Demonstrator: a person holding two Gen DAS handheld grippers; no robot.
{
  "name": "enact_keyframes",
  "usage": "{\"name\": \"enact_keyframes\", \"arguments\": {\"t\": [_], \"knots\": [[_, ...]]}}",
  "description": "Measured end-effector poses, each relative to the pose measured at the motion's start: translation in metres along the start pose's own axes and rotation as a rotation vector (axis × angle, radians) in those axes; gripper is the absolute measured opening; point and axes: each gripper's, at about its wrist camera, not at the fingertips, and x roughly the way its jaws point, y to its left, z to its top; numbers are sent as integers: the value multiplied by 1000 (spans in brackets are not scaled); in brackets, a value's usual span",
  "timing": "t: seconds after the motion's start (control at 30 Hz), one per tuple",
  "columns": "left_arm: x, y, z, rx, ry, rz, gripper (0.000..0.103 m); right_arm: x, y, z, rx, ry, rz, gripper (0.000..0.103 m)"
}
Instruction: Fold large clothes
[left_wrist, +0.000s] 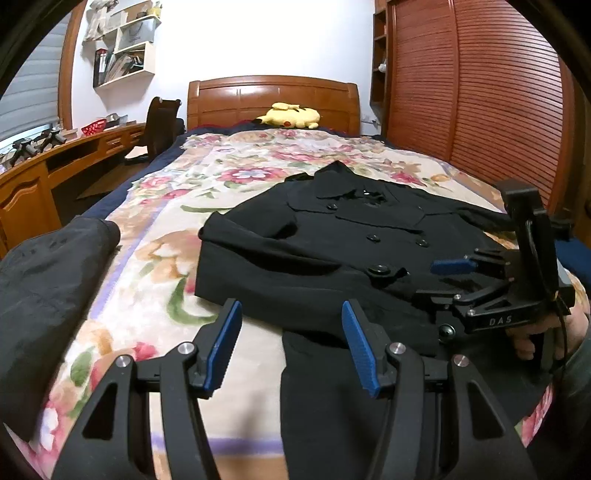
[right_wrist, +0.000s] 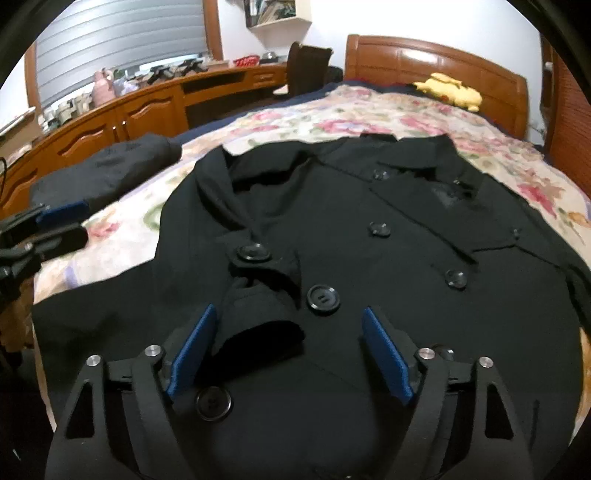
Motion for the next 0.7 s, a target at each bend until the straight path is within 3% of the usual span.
{"name": "enact_keyframes", "arguments": {"t": [0.1, 0.17, 0.2, 0.3, 0.43, 0.7], "knots": [[-2, 2, 1, -15, -10, -5, 55, 1, 3, -1, -16, 10, 16, 62], [-3, 1, 2, -15, -15, -8, 55, 1, 6, -3, -34, 24, 53, 43], [-3, 0, 3, -11, -17, -8, 55, 2, 8, -3, -42, 26, 59, 28], [-3, -5, 4, -1, -23, -8, 55, -3, 17, -4, -77, 8, 72, 7], [-2, -8, 5, 3, -29, -19, 55, -29, 9, -2, -38, -78, 40, 2], [-1, -16, 10, 5, -43, -44, 55, -87, -35, 0, 77, -213, -113, 1]]}}
